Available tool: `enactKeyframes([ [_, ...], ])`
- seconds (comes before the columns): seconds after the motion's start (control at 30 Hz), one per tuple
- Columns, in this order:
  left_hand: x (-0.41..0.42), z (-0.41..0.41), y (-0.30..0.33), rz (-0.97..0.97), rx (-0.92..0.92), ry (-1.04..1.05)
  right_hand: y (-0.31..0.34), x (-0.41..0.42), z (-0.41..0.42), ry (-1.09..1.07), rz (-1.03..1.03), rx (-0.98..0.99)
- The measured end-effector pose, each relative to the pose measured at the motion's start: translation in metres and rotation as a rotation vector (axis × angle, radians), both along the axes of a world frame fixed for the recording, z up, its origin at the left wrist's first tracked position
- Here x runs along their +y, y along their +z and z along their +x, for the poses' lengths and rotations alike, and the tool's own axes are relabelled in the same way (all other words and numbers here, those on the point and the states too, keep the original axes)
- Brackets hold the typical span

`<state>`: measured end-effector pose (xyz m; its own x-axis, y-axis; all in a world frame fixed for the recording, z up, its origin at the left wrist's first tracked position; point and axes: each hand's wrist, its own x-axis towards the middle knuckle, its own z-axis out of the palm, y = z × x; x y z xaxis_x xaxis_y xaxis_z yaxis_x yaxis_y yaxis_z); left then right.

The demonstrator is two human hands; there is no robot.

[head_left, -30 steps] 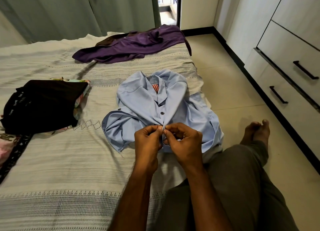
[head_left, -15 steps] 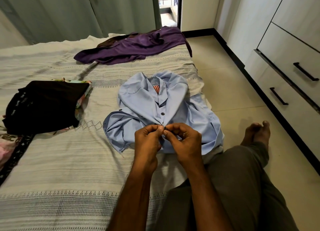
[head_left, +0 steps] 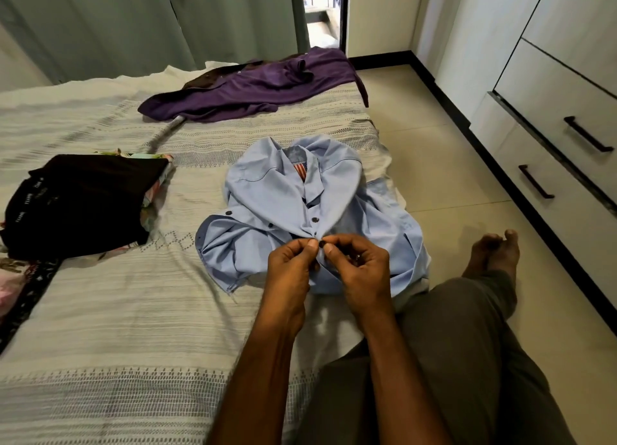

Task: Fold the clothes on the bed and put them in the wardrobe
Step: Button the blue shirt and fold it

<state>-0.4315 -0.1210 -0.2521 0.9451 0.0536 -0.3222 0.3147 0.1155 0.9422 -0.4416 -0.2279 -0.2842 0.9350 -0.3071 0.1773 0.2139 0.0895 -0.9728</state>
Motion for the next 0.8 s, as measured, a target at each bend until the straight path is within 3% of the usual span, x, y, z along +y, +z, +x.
enactKeyframes([
  [0.3, 0.001, -0.003, -0.013, 0.09, -0.191, 0.151, 0.004, 0.0, -0.003, 0.191, -0.007, 0.013],
  [0.6, 0.012, 0.0, -0.037, 0.596, -0.525, -0.054, 0.01, 0.0, 0.0, -0.098, 0.052, 0.003],
  [0.8, 0.044, 0.014, -0.025, 0.816, -0.586, -0.038, 0.001, -0.017, 0.001, -0.384, -0.287, -0.002],
])
